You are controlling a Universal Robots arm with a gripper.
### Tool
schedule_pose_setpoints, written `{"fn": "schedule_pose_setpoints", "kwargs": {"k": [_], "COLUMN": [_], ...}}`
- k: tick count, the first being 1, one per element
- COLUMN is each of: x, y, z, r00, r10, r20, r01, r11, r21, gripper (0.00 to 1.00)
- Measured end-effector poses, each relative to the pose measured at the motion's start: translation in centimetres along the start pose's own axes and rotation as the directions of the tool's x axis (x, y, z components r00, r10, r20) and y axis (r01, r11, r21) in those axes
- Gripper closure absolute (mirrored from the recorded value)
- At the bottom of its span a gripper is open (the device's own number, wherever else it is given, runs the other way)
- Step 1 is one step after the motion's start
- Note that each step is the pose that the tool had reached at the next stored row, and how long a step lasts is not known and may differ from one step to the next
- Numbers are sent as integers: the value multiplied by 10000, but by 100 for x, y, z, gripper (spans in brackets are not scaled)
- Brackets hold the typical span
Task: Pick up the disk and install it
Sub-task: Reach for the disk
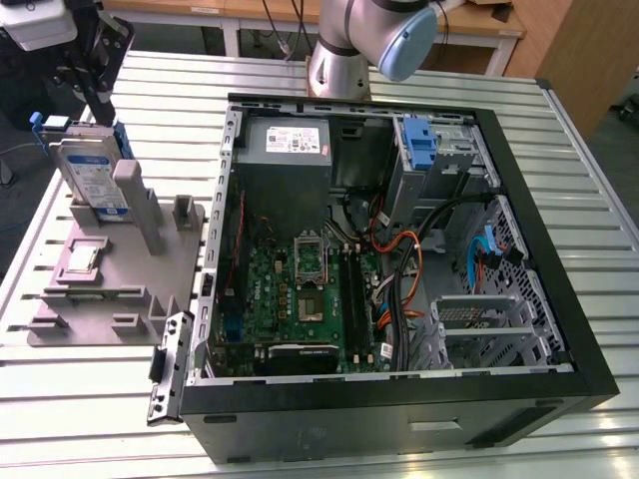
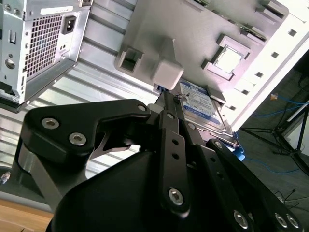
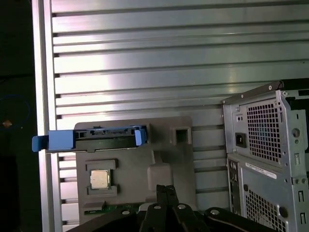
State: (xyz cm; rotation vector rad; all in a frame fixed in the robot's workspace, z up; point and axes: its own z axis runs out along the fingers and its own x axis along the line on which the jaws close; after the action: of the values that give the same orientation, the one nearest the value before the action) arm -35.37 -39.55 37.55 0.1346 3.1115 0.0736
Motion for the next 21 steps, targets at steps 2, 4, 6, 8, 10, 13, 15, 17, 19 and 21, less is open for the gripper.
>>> {"fn": "schedule_pose_setpoints", "kwargs": {"k": [2,4,6,8,10,13,15,17,19,21], "x": [46,82,101,110,111,113,112,112,113,113], "y": [-4,-8,-10,-11,-11,-11,-12,-13,-13,-13], "z": [12,25,35,40,39,47,58,68,74,74], "r00": [10000,10000,10000,10000,10000,10000,9999,9994,9990,9990], "r10": [0,0,0,-1,-2,3,7,15,21,22], "r20": [0,2,2,3,1,-54,-164,-332,-438,-439], "r01": [0,0,0,1,2,-3,-7,-15,-20,-21], "r11": [10000,10000,10000,10000,10000,10000,10000,10000,10000,10000], "r21": [1,0,1,1,7,15,16,22,28,29], "gripper": [89,89,89,89,89,89,89,89,89,89]}}
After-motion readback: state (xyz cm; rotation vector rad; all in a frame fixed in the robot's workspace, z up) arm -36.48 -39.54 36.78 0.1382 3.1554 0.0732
